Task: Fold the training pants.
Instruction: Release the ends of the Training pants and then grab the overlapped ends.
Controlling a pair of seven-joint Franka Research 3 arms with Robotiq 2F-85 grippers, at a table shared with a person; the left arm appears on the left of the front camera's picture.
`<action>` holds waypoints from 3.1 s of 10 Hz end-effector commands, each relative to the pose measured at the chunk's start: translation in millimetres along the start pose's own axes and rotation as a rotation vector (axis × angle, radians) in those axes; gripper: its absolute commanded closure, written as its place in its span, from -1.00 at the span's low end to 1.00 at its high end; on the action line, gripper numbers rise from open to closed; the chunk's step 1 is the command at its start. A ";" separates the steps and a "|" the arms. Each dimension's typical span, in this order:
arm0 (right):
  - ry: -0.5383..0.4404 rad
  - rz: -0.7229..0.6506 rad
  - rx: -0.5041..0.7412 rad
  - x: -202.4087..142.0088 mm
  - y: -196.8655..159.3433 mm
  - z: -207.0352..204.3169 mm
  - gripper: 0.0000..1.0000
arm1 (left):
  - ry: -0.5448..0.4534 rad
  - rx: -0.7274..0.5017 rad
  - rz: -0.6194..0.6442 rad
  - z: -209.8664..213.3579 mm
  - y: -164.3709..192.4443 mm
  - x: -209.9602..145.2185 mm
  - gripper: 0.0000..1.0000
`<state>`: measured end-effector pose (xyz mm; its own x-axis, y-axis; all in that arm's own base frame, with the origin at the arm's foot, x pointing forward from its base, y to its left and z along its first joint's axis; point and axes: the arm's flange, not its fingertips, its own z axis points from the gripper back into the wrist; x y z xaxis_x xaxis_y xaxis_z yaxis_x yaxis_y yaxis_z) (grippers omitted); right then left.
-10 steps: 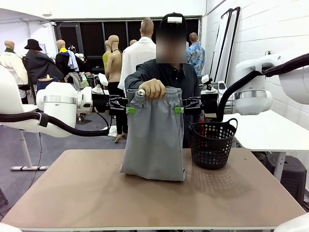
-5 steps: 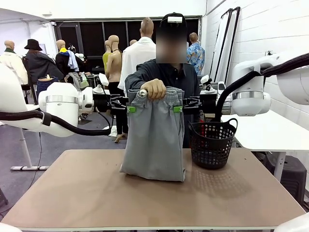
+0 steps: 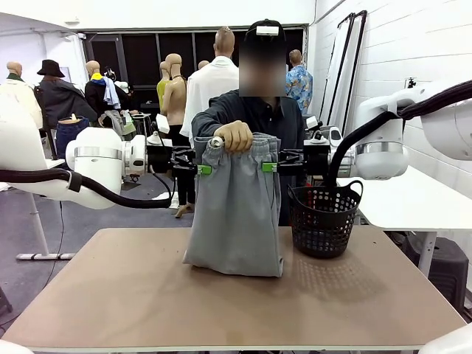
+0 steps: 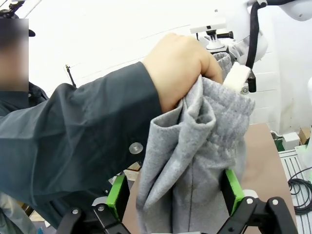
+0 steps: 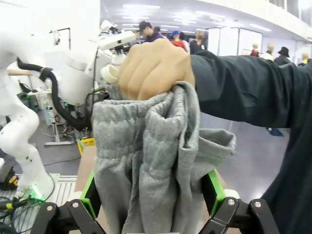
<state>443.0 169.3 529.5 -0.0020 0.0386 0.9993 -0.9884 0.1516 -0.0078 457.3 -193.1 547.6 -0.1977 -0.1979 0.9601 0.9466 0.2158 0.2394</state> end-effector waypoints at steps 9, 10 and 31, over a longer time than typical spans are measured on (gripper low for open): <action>0.076 -0.034 0.128 3.5 -3.8 -6.6 -1.00 | 0.008 -0.156 0.000 -1.7 1.0 1.3 -1.00; 0.075 -0.028 0.117 3.5 -2.9 -9.5 -1.00 | -0.006 -0.163 0.004 -2.5 0.8 1.6 -1.00; -0.037 -0.036 0.016 4.5 -28.5 -37.6 0.59 | -0.037 -0.188 0.152 -60.3 29.0 -7.4 0.59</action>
<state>471.3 199.7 528.1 0.0263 0.0470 0.9986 -0.9907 0.1348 0.0197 500.2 -239.5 539.0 -0.0639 -0.1329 0.9891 0.9966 0.0429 0.0702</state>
